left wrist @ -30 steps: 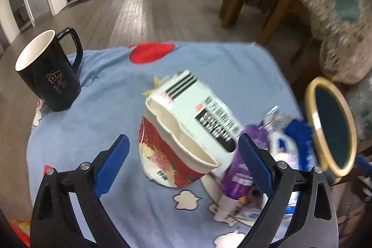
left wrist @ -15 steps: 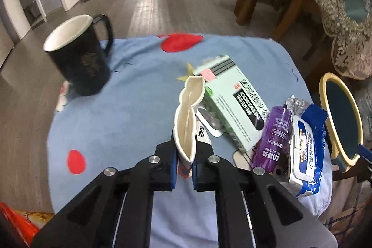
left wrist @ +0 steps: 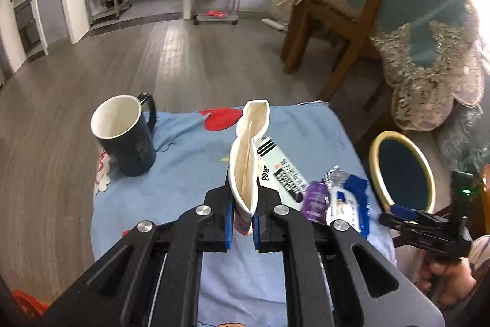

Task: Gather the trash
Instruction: 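Grasp the blue wipes pack with the right tool while the left tool holds the cup, then carry cup and wipes pack over the bin and open both tools to drop them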

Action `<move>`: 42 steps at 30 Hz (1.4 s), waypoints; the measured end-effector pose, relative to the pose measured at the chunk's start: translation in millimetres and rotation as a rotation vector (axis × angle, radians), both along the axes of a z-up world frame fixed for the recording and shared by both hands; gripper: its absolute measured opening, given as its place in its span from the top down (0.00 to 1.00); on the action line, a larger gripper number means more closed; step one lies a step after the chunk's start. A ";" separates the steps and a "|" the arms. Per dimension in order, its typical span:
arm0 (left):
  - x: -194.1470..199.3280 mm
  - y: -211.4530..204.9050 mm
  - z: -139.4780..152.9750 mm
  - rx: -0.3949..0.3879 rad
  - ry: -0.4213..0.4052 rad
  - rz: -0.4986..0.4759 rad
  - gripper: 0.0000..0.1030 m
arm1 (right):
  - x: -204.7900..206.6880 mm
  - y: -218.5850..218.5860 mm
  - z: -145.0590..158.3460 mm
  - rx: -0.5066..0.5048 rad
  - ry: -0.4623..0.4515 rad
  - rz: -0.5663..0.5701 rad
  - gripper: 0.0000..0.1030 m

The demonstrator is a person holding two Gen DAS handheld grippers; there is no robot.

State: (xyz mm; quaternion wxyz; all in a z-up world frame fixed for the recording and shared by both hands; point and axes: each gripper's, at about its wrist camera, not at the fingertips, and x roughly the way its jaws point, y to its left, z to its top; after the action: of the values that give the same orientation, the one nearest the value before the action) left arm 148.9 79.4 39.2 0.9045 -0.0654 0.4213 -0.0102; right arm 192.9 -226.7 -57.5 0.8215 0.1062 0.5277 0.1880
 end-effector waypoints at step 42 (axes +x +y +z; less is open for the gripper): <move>21.0 -67.7 -14.1 -0.120 -0.024 -0.135 0.92 | -20.0 -60.4 77.9 0.123 -0.241 -0.120 0.97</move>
State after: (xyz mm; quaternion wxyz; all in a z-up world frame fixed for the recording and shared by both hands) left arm 169.8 11.7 25.1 0.9011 -0.0910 0.4127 -0.0973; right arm 172.9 -287.1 20.4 0.8807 0.1645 0.4054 0.1819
